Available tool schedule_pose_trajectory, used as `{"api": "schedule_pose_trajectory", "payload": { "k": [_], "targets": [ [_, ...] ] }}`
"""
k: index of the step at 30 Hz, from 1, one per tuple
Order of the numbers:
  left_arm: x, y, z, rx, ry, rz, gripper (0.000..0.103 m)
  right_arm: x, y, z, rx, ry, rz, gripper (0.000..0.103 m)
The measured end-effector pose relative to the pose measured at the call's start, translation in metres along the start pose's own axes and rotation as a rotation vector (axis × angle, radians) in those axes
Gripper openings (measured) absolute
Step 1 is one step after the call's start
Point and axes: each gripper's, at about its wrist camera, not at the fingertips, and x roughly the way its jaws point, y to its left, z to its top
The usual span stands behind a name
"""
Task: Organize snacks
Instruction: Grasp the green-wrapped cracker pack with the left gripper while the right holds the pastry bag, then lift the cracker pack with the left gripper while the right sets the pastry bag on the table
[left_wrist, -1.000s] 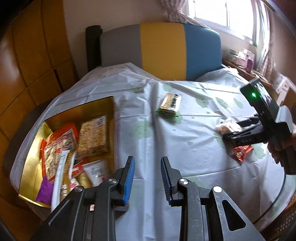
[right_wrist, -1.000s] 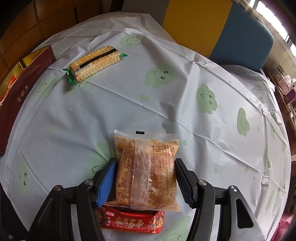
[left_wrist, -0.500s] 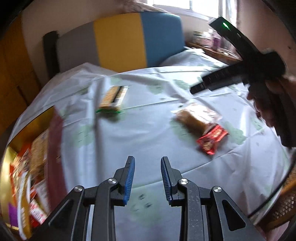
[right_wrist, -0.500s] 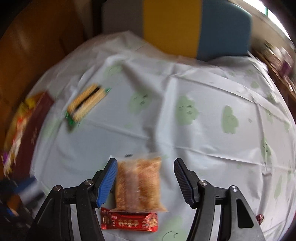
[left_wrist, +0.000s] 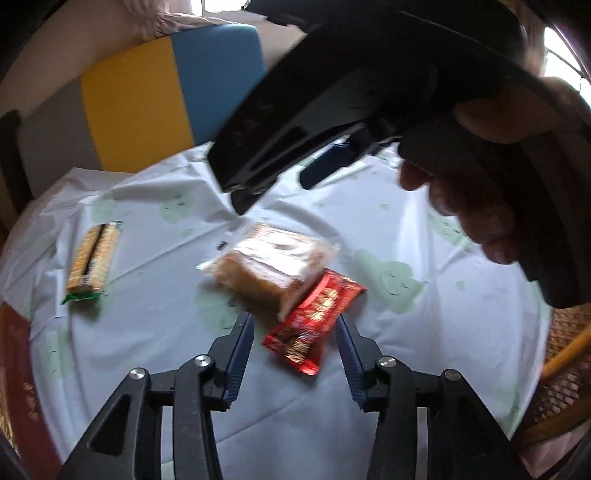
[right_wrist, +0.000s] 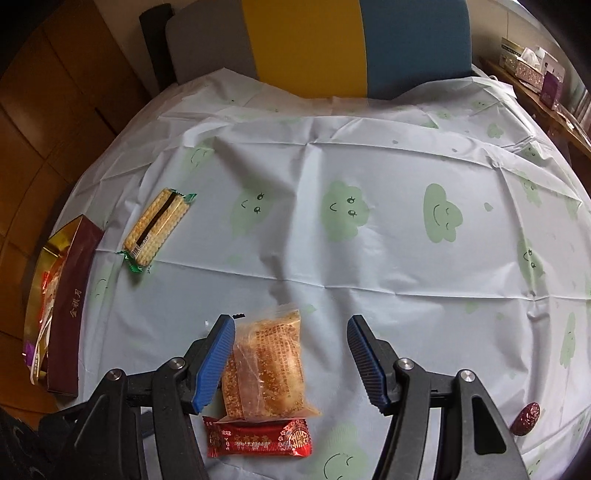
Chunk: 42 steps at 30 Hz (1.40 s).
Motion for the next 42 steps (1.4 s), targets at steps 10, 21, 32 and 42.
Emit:
{"api": "schedule_pose_trajectory", "payload": {
  "k": [10,21,32,42],
  "targets": [
    [-0.033,0.113,0.004,-0.290,-0.014,0.137,0.047,0.020,0.022,-0.008,-0.111,0.100,0.011,0.064],
    [0.014,0.175,0.060,-0.215,0.041,0.339,0.073,0.034,0.038,-0.022,-0.203,0.162,-0.054,0.065],
    [0.049,0.181,0.047,-0.197,0.102,0.425,0.046,0.044,0.039,-0.015,-0.209,0.169,-0.060,0.064],
    [-0.006,0.147,0.016,-0.281,0.025,0.377,0.022,0.060,0.044,-0.017,-0.200,0.183,-0.069,0.066]
  ]
}}
